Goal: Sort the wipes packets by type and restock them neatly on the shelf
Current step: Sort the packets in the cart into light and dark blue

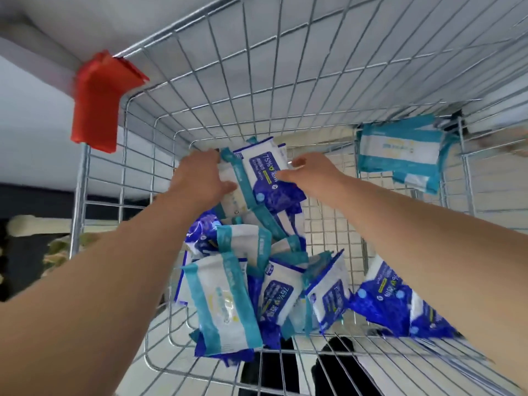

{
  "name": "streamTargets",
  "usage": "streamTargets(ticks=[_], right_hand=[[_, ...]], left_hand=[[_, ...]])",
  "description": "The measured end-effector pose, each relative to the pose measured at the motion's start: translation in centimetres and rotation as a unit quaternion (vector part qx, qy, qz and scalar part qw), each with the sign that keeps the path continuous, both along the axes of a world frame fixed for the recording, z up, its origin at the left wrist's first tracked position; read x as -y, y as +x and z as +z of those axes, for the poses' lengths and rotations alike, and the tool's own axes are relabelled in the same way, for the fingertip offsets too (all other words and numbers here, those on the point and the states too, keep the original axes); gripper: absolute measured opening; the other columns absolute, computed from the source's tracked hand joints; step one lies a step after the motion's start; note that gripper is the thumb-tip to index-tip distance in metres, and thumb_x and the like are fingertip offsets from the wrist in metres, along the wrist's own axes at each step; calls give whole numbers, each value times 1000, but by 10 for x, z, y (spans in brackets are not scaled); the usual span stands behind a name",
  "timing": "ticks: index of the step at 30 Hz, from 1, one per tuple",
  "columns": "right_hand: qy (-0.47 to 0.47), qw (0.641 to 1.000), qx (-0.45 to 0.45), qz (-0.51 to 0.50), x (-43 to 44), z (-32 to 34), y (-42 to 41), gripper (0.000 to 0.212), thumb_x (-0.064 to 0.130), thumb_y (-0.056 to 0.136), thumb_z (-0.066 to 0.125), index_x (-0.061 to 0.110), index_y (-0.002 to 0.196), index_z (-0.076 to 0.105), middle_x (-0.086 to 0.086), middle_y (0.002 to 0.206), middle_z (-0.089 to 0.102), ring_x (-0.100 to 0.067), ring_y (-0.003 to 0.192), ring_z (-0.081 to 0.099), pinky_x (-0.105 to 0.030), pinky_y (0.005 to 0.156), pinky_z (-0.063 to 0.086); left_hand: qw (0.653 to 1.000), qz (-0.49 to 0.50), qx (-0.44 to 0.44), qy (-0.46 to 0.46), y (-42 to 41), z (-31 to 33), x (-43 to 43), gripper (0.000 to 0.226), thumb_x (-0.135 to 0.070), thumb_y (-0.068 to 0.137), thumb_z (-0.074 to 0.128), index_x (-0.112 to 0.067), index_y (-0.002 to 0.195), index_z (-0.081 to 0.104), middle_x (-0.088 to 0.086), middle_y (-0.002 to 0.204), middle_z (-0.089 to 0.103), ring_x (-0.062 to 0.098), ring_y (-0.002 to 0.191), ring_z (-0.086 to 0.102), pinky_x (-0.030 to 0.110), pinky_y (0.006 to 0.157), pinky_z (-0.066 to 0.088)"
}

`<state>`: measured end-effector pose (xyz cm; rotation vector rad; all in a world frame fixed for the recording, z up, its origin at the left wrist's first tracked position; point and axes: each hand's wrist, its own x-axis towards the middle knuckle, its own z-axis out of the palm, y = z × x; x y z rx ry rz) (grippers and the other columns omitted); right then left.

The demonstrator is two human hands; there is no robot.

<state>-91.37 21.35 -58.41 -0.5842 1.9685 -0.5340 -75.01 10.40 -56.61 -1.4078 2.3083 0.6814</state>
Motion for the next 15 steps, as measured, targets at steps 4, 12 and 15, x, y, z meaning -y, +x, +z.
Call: streamTargets(ticks=[4, 12, 15], right_hand=[[-5, 998, -8, 60, 0, 5, -4, 47, 27, 85, 69, 9, 127, 54, -8, 121, 58, -16, 94, 57, -27, 73, 50], [97, 973, 13, 211, -76, 28, -36, 54, 29, 83, 71, 20, 133, 53, -2, 131, 56, -15, 112, 54, -23, 89, 38], [153, 952, 21, 263, -107, 22, -39, 58, 20, 82, 73, 19, 135, 49, -1, 136, 53, -17, 120, 52, -24, 95, 36]], left_hand=[[1000, -23, 2, -19, 0, 2, -2, 62, -39, 81, 72, -12, 132, 50, 18, 131, 47, 34, 121, 44, 41, 100, 39], [997, -46, -63, -6, -20, 18, -48, 48, -36, 87, 67, -20, 131, 55, 5, 135, 50, 25, 125, 43, 36, 104, 37], [994, -73, -62, 47, -29, 17, -71, 39, -36, 86, 67, -23, 122, 61, 1, 124, 59, 23, 117, 51, 36, 99, 43]])
